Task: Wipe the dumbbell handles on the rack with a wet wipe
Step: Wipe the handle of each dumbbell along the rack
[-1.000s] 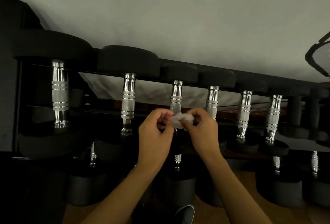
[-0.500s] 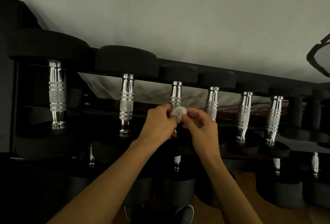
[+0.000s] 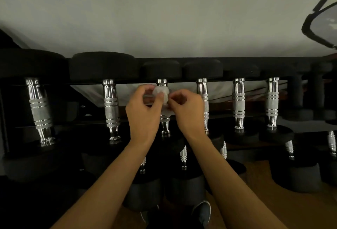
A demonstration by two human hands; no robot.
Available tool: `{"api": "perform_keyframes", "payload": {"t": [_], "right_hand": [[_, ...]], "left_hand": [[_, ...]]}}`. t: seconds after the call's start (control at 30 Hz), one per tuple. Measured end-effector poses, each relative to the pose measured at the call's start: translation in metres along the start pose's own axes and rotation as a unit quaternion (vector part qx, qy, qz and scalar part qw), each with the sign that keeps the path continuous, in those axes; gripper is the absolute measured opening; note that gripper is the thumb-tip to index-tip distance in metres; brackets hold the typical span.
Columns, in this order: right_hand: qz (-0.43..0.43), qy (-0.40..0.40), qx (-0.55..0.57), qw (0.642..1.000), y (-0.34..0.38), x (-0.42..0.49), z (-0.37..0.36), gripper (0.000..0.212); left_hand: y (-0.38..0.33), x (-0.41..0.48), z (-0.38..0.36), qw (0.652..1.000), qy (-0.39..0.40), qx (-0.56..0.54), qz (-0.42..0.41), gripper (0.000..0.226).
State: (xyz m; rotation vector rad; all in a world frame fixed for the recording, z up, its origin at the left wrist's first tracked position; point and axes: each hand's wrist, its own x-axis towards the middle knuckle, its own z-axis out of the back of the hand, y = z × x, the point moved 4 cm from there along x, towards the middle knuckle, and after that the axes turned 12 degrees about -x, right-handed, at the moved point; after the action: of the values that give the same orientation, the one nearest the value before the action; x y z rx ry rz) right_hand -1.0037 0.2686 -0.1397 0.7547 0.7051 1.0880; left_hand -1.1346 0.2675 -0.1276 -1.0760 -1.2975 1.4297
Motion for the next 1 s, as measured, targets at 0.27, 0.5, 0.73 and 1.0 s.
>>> {"api": "perform_keyframes", "payload": {"t": [0.27,0.5,0.73,1.0], "right_hand": [[0.019,0.072,-0.039,0.996,-0.029,-0.05,-0.007,0.017],[-0.016,0.071,0.007,0.997,-0.033,-0.061,-0.011,0.018],[-0.047,0.075,0.089,0.992,-0.019,-0.054,-0.002,0.023],[0.037,0.227,0.085,0.97,0.038,-0.075,-0.051,0.029]], "left_hand": [[0.012,-0.012,0.0,0.967,0.128,0.22,-0.015,0.017],[0.019,-0.029,0.009,0.926,0.222,0.301,0.055,0.006],[-0.025,-0.028,0.033,0.944,0.219,0.246,0.007,0.021],[-0.024,-0.02,0.112,0.986,0.071,0.104,0.105,0.014]]}}
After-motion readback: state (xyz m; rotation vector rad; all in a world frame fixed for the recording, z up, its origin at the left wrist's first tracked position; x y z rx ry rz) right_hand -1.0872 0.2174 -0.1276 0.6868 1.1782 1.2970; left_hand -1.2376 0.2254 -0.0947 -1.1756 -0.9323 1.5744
